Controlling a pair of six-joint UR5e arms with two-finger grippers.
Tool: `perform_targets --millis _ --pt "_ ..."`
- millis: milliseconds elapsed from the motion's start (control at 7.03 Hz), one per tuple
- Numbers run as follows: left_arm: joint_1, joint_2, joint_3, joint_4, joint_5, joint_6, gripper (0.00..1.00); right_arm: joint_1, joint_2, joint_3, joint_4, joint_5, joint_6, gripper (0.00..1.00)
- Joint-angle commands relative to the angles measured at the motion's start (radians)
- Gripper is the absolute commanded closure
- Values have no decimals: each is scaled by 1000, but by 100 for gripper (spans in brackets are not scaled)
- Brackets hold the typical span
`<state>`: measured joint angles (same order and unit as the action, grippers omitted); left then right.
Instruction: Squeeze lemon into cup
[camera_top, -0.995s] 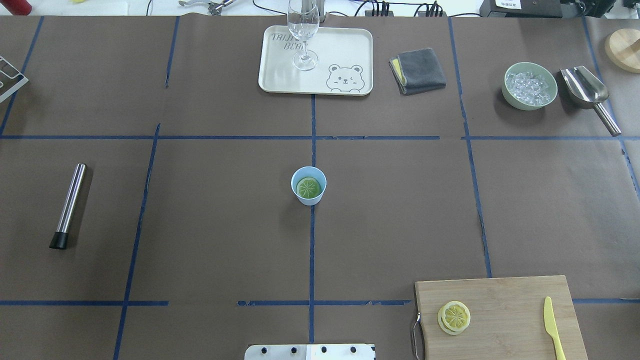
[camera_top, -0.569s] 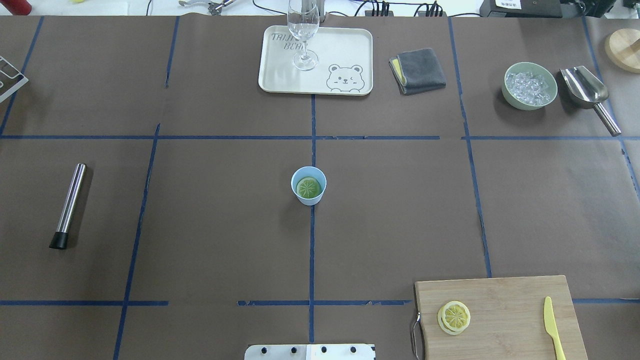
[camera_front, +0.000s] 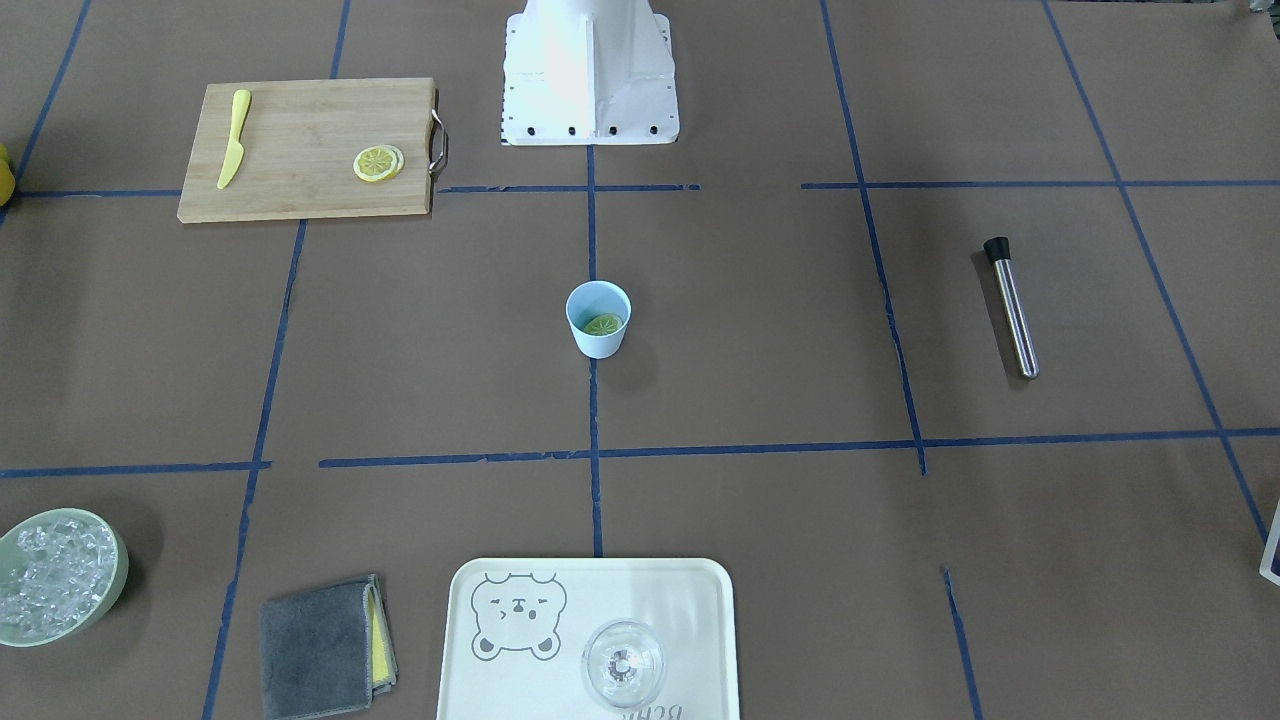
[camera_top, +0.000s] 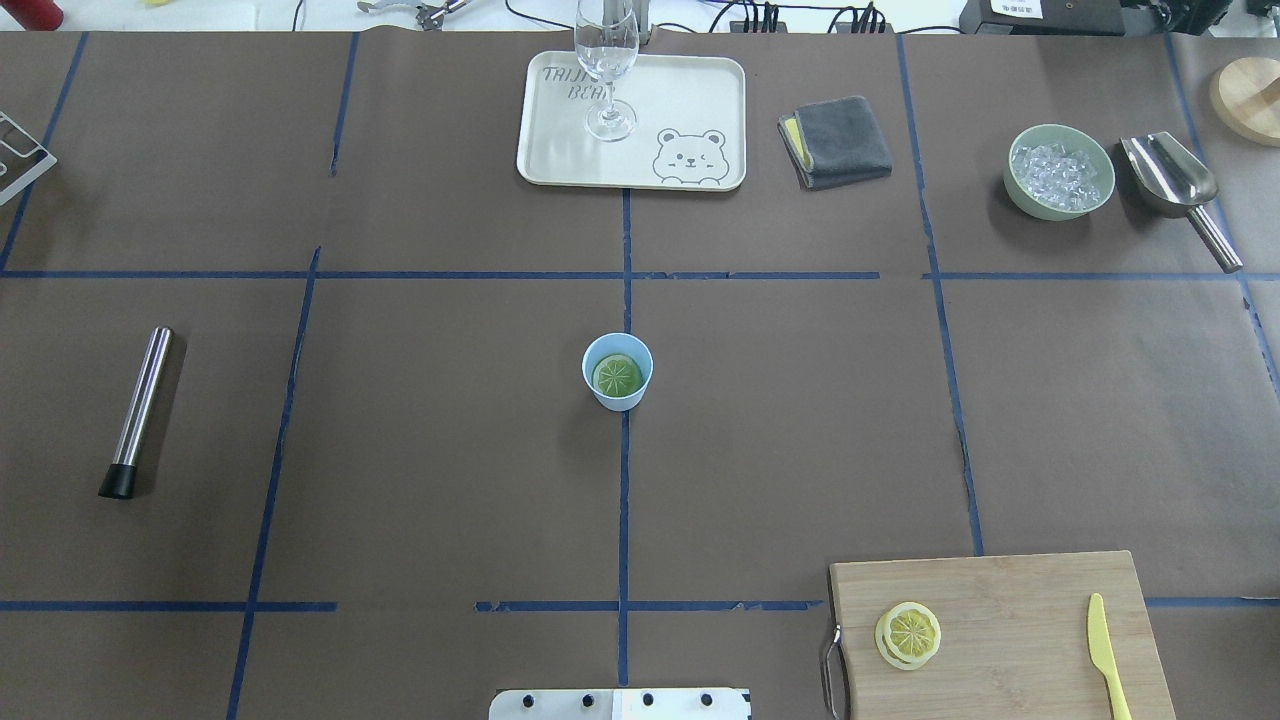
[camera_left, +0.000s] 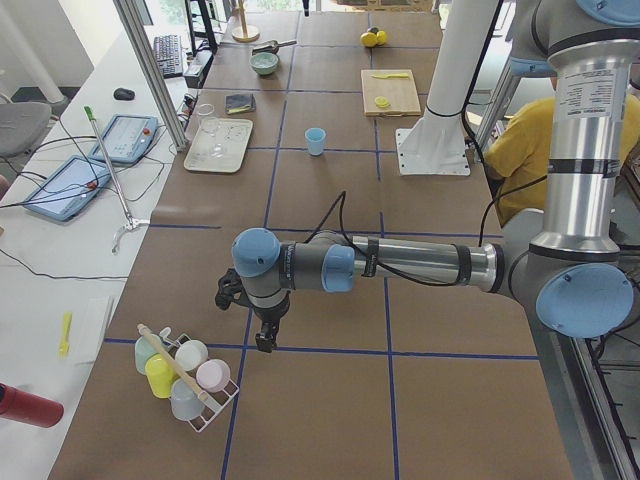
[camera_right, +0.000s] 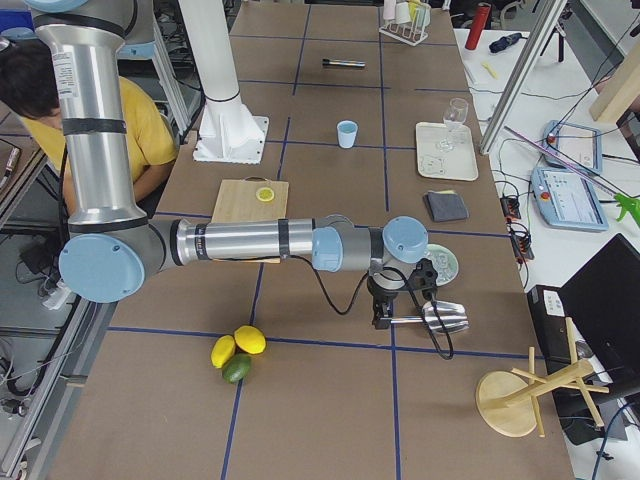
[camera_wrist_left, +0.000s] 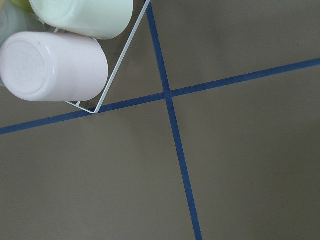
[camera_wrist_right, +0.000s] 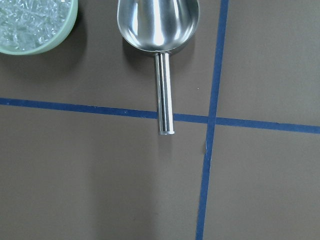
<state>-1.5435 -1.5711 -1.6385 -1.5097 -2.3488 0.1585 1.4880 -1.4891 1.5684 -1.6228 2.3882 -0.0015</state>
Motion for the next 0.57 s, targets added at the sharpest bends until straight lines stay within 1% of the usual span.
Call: perform_targets --millis 0,427 --pt "-1 -6 -1 25 0 4 0 0 3 5 1 -1 2 0" --pt "-3 -26 -4 26 2 6 0 0 -2 -8 35 -1 44 0"
